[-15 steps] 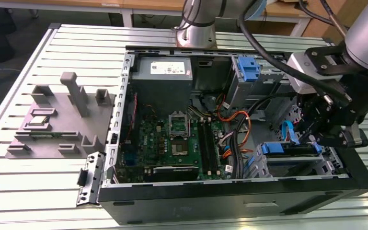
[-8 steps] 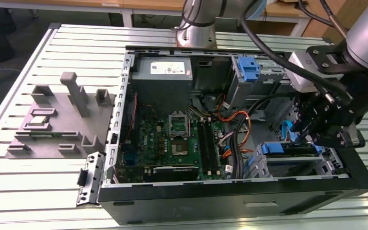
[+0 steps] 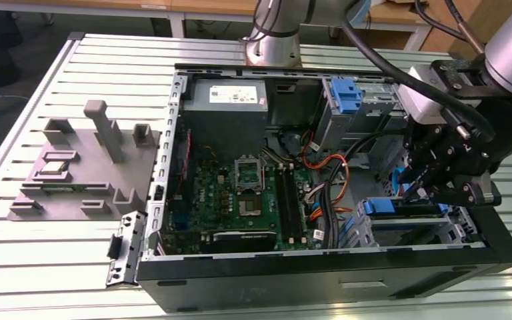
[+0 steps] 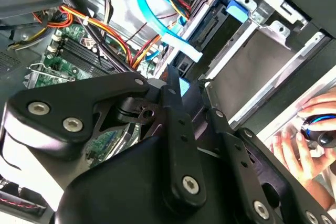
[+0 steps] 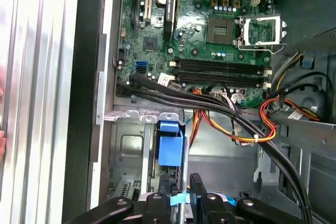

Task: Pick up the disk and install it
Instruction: 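Insert the first disk wire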

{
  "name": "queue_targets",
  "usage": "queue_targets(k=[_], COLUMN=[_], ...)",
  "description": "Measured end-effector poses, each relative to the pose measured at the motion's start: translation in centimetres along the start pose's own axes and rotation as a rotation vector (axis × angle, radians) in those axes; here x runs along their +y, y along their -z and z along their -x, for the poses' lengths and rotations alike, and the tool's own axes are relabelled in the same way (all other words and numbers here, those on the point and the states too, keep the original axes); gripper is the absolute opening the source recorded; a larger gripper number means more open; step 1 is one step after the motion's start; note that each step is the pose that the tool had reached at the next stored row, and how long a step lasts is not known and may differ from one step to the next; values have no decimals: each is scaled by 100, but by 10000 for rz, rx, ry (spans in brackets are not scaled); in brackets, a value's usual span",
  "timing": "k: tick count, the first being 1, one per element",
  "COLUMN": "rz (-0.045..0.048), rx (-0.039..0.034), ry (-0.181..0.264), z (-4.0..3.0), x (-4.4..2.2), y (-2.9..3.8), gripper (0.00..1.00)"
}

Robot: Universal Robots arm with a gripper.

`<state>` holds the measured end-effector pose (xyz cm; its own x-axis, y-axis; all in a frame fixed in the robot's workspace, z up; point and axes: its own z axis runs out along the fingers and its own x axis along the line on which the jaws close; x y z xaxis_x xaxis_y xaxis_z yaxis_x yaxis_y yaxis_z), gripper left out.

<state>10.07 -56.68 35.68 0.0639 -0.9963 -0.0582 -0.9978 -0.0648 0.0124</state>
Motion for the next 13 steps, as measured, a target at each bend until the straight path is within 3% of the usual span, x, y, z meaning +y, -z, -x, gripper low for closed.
queue_targets(k=[3,11,13], rz=[1,1,2], rx=[0,1,0], ry=[0,0,0], z=[-3,-13,-13], x=[-28,-210,-216], y=[0,4,4], gripper=[29,29,29])
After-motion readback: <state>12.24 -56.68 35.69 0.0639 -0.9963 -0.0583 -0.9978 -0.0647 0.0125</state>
